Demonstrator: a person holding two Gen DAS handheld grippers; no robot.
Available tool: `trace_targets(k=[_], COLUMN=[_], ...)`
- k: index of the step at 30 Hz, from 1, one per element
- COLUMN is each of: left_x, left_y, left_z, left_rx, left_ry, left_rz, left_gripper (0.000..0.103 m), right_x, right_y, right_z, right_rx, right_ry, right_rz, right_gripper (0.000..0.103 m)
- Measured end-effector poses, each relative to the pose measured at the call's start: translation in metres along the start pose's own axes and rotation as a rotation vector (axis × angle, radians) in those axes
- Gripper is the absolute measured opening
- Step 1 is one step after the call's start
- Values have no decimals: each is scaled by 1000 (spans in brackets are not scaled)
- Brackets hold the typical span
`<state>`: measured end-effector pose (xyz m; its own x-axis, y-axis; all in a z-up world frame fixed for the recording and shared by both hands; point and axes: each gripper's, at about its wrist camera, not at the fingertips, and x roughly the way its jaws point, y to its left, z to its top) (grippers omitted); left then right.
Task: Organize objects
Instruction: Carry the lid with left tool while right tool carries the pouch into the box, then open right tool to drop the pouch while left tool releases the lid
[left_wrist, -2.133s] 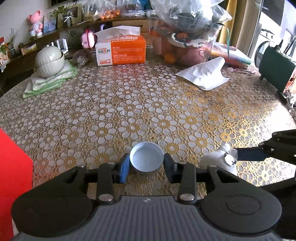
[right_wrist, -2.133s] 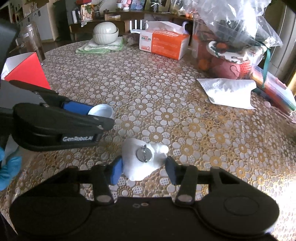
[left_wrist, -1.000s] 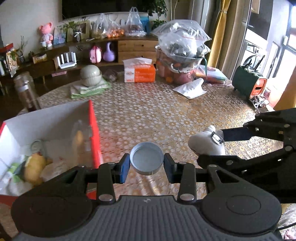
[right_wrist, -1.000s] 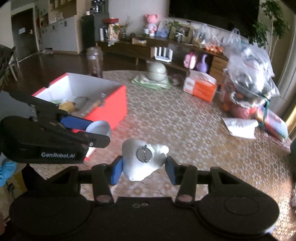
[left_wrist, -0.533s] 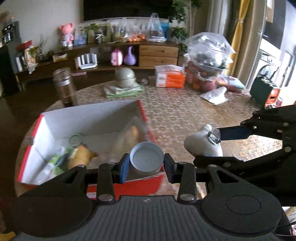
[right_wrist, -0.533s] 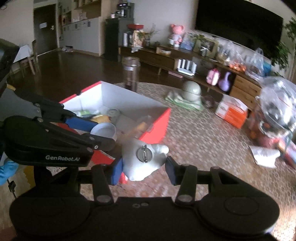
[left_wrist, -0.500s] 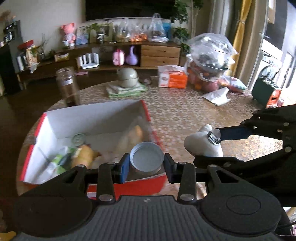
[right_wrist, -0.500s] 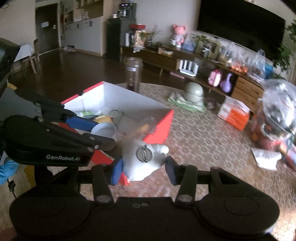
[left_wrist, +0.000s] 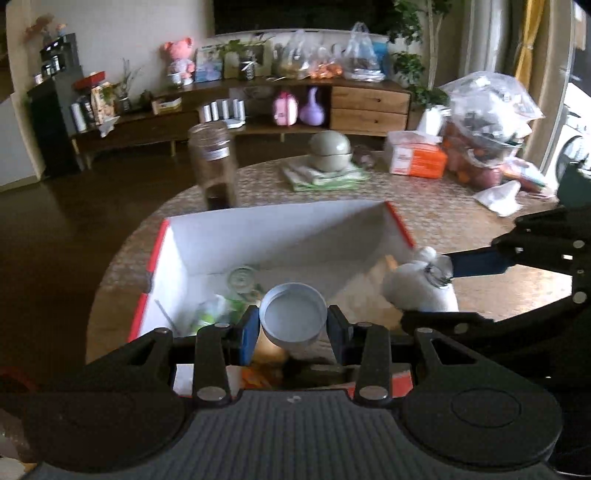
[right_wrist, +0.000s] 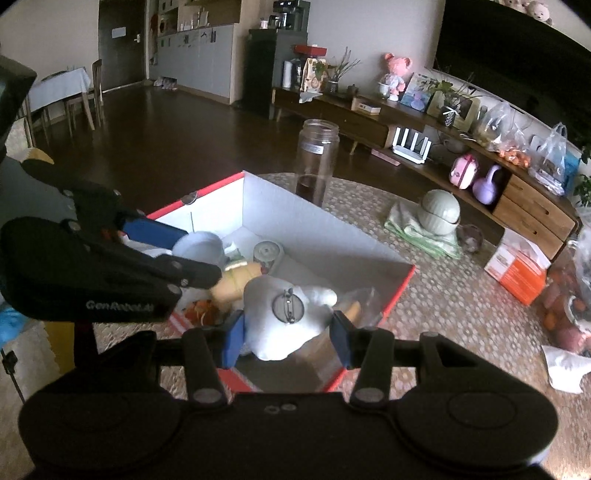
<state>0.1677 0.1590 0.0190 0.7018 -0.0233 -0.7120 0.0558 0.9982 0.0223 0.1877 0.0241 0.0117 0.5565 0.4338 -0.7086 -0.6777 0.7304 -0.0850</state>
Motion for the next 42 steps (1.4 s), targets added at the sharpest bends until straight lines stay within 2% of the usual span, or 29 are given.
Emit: trace_targets(k=[9,15,24,28,30,32,33,42], left_x=[55,90,116,121,122,121,120,99], left_y=[33,40,38,45,47,50,51,56], left_z=[18,20,16,17,16,14,14,9], left_rx=[-12,-7,3,-31,-38,-51,-65,-134], left_ry=[42,91,141,162,164,159,157,128], left_rz=[65,77,68,59,69,73,68,59], left_gripper=[38,38,38,38,43,56,67,68], right_x=[58,93,110,110,109,106,105,79], right_y=[1,-1,2,8,10,8,7,2], right_z=[16,16,5,3,2,1,1,0], right_rx=[-12,0,-13,-39,-46,-34,-25,26], right_ry=[50,106,151,164,163,160,160,118], right_rz=[-14,-20,-16,12,18,20,25,45], right_gripper=[48,48,50,59,61,62,62,63])
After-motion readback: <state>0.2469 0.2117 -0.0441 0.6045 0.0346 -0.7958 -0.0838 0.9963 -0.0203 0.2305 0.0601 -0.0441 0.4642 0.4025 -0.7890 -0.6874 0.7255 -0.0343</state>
